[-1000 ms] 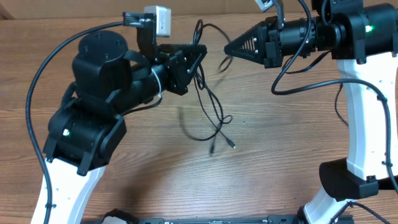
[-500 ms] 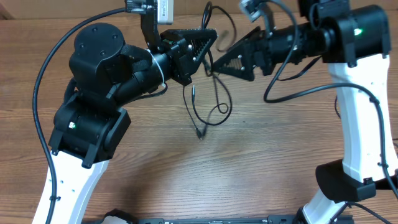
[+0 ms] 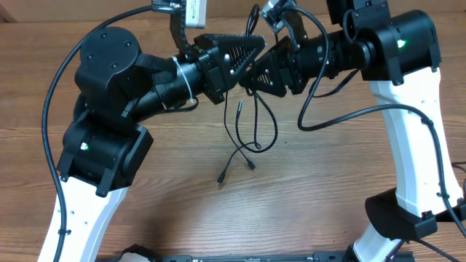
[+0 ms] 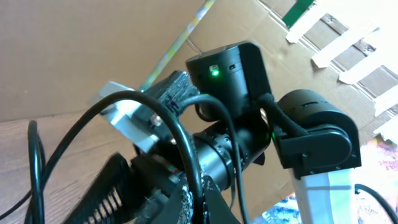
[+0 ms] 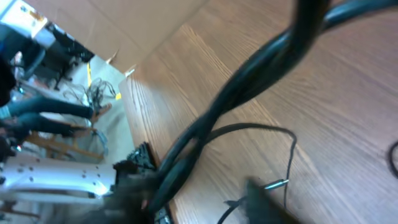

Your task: Untangle cables

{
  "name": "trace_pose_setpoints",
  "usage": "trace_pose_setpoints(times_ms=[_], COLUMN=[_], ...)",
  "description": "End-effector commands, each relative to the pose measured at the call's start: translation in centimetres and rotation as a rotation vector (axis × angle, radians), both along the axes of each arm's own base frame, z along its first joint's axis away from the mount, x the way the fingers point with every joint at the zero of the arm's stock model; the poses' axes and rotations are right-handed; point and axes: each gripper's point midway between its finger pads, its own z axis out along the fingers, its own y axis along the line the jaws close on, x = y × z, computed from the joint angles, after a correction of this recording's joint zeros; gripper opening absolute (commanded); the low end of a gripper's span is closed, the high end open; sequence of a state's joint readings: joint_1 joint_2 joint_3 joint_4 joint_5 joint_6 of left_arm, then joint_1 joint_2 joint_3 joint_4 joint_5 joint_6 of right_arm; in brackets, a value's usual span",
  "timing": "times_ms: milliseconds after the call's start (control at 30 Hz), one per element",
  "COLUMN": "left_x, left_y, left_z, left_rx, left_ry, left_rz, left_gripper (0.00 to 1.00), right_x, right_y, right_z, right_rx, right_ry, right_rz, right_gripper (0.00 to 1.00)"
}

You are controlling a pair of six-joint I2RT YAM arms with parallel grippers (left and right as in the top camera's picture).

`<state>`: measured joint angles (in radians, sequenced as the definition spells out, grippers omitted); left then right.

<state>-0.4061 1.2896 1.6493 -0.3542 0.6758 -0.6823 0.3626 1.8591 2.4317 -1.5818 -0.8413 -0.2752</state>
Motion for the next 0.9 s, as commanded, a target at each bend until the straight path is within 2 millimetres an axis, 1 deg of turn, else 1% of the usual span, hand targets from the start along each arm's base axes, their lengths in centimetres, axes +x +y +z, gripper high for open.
trace_pose_setpoints(times_ms=[0, 33, 67, 300, 400, 500, 633, 733, 767, 867], left_x=[-1.0, -1.0, -1.0, -0.3, 1.0, 1.8, 2.6, 3.2, 3.5, 3.6], left_y=[-0.2, -0.2, -0.2, 0.2, 1.0, 1.7, 2.8, 3.8, 4.3, 4.8], left_z=[1.3, 1.3, 1.3, 0.9, -0.6, -2.4, -4.2, -5.7, -6.3, -6.8], left_rx=[-0.023, -0.022, -0.022, -0.004, 0.038, 0.088, 0.147, 0.187, 0.204, 0.223], left_ry=[-0.027, -0.027, -0.027, -0.033, 0.015, 0.067, 0.112, 0.161, 0.18, 0.196], left_rz=[-0.031, -0.03, -0.03, 0.013, 0.101, 0.17, 0.246, 0.312, 0.342, 0.37], left_gripper=[0.04, 0.04, 0.04, 0.04, 0.04, 0.04, 0.04, 0.04, 0.04, 0.04], right_x=[0.2, 0.2, 0.2, 0.1, 0.2, 0.2, 0.4, 0.7, 0.8, 0.9], right_y=[0.1, 0.1, 0.1, 0.1, 0.1, 0.1, -0.1, -0.8, -1.2, -1.9], right_z=[-0.3, -0.3, -0.3, -0.3, -0.3, -0.2, -0.1, 0.4, 0.9, 1.8], right_rx=[-0.004, -0.004, -0.004, -0.005, -0.005, -0.003, 0.007, 0.041, 0.074, 0.131], right_ry=[0.003, 0.003, 0.002, 0.005, 0.005, 0.001, 0.0, 0.012, 0.023, 0.04], right_rz=[0.001, 0.001, 0.001, 0.002, 0.0, 0.0, -0.004, -0.012, -0.008, -0.003], right_gripper=[0.18, 0.07, 0.04, 0.04, 0.04, 0.04, 0.04, 0.04, 0.04, 0.04])
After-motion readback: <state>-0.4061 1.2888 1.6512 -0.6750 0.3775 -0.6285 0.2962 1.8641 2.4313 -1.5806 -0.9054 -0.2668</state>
